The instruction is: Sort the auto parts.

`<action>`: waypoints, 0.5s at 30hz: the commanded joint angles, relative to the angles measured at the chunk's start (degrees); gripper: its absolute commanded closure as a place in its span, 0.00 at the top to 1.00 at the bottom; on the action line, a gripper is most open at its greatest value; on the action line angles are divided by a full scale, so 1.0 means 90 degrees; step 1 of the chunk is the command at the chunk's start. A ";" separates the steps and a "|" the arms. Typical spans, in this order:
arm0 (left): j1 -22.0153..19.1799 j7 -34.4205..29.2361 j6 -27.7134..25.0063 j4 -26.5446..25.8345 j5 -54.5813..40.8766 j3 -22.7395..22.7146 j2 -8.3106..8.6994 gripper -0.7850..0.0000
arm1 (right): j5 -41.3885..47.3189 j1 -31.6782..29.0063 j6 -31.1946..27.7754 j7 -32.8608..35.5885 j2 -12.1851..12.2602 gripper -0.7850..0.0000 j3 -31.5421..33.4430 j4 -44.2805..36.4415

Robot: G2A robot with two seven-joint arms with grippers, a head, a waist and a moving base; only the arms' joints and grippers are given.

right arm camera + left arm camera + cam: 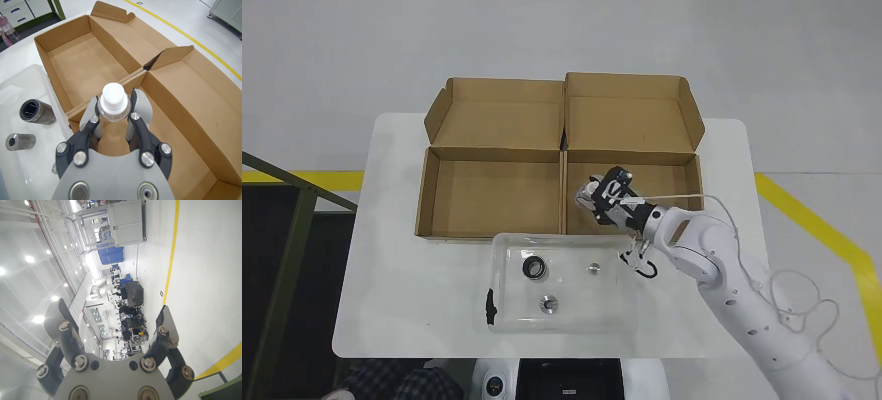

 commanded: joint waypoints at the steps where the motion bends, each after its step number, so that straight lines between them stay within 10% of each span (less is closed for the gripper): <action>1: 0.0000 0.0000 0.0000 0.0000 0.0000 0.0000 0.0000 1.00 | -0.0026 0.0123 0.0036 0.0041 -0.0033 0.00 -0.0087 0.0151; 15: 0.0000 0.0000 0.0000 0.0000 0.0000 0.0000 0.0000 1.00 | -0.0243 0.0506 0.0299 0.0129 -0.0231 0.38 -0.0519 0.0827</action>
